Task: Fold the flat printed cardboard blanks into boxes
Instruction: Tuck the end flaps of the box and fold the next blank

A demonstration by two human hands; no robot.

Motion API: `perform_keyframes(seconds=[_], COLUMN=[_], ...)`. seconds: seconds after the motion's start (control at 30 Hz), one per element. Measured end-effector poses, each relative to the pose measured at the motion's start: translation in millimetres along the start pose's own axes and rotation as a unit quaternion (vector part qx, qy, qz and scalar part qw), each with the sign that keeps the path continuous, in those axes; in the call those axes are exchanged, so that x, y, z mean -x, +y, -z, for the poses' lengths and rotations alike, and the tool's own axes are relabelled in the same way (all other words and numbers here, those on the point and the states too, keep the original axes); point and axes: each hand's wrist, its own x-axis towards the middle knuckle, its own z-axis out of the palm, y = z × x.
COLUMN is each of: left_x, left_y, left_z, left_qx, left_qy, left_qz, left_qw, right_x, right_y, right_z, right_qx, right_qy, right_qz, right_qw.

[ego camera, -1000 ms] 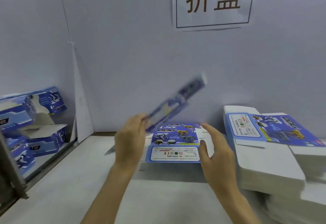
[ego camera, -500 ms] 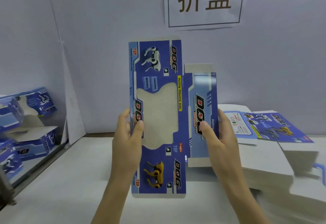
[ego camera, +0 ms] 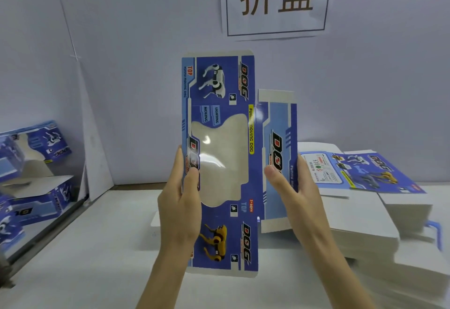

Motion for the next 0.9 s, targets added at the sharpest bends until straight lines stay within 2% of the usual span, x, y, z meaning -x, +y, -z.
perform_keyframes(seconds=[0.17, 0.27, 0.43, 0.5, 0.6, 0.67, 0.77, 0.9], left_x=[14, 18, 6, -5, -12, -11, -11, -12], left_y=[2, 1, 1, 3, 8, 7, 3, -2], left_z=[-17, -24, -11, 6, 27, 31, 27, 21], left_qx=[0.01, 0.01, 0.056, 0.069, 0.069, 0.034, 0.057, 0.054], left_qy=[-0.037, -0.057, -0.068, -0.072, -0.172, -0.222, -0.182, -0.094], left_qz=[0.02, 0.025, -0.003, 0.027, 0.131, 0.143, 0.136, 0.12], left_qw=[0.999, 0.998, 0.996, 0.995, 0.974, 0.964, 0.972, 0.987], right_x=[5, 8, 5, 3, 3, 3, 0, -2], right_y=[0, -3, -7, -9, -7, -6, -7, -8], right_z=[-8, -11, -1, 10, 22, 22, 19, 20], right_qx=[-0.019, 0.004, 0.03, -0.003, -0.039, -0.04, -0.01, -0.024], right_qy=[-0.053, -0.095, -0.093, -0.119, -0.131, -0.119, -0.124, -0.09], right_qz=[-0.048, -0.048, -0.063, -0.107, -0.192, -0.208, -0.151, -0.134], right_qw=[0.997, 0.994, 0.993, 0.987, 0.972, 0.97, 0.981, 0.987])
